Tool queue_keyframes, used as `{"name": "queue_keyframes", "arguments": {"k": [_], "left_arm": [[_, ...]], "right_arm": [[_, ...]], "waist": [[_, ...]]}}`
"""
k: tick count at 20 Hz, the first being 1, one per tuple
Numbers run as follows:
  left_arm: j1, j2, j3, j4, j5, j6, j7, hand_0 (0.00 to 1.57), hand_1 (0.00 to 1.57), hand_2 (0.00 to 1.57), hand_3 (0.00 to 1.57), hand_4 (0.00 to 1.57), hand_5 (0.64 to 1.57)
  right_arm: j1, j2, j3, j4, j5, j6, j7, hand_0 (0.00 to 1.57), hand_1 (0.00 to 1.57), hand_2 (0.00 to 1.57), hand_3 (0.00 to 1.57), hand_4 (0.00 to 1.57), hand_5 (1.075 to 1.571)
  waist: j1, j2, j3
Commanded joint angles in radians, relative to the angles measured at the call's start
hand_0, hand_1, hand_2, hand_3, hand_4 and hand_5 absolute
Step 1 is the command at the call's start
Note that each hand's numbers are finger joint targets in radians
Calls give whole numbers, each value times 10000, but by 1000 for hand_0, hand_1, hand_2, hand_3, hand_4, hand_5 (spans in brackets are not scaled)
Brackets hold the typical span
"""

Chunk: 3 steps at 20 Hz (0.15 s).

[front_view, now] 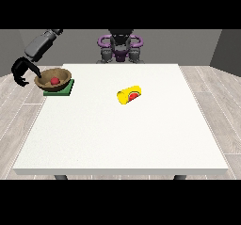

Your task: Pick the cup and pour the ball into the bowl, then pick the bowl and place it on the pad

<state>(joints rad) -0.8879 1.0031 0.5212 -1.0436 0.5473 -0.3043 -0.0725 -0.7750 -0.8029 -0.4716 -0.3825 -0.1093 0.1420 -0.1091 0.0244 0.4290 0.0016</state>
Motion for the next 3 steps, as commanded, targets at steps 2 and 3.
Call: {"name": "queue_keyframes", "arguments": {"k": [2, 3], "left_arm": [[167, -254, -235, 113, -154, 280, 75, 0, 0, 0, 0, 0, 1515], [186, -112, -179, 327, -79, -74, -37, 0, 0, 0, 0, 0, 1515]], "right_arm": [[-628, -687, -92, -95, -234, 628, 966, 200, 200, 300, 446, 0, 1476], [-778, -752, -110, -157, -298, 729, 1118, 134, 134, 280, 375, 0, 1467]], "waist": [[-280, -536, -11], [-88, -421, -14]]}}
